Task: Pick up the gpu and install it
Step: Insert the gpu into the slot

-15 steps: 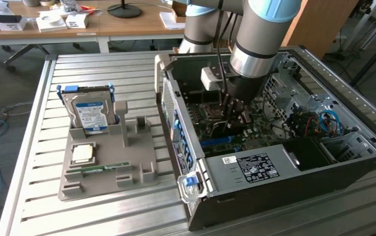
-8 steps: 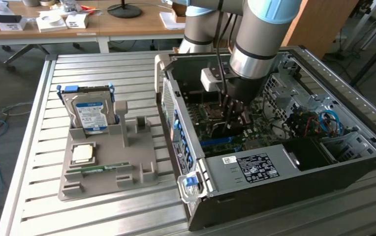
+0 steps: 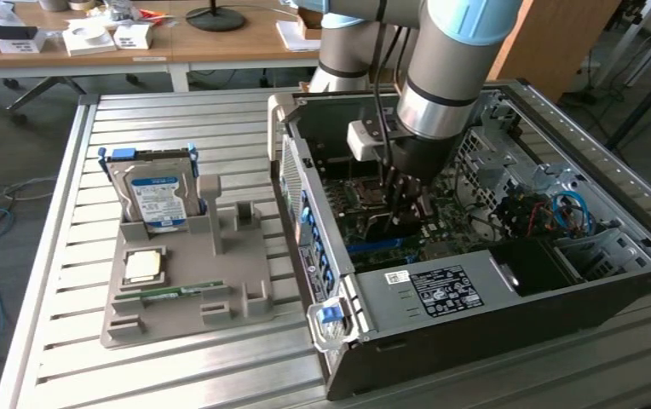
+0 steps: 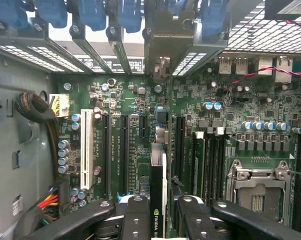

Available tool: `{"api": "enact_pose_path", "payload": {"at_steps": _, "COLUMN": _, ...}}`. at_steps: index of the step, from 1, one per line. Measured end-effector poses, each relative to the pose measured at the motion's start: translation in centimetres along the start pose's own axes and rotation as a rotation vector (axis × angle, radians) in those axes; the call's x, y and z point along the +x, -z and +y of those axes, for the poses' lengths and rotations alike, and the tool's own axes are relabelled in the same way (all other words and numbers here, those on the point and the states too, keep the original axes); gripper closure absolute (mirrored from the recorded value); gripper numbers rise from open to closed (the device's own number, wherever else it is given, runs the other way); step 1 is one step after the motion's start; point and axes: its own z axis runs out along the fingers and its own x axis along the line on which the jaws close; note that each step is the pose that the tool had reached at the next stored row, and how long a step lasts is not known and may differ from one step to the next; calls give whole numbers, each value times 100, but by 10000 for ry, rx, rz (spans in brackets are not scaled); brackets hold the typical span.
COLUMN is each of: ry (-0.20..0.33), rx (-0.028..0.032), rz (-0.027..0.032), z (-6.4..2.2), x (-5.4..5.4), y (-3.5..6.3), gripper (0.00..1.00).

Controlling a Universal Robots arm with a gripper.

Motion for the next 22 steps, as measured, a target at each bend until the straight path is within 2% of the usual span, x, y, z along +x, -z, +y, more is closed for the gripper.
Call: {"api": "enact_pose_path", "payload": {"at_steps": 22, "ry": 0, "rx": 0, "rz": -1, "z": 0, "x": 11, "y": -19, "gripper": 74}}
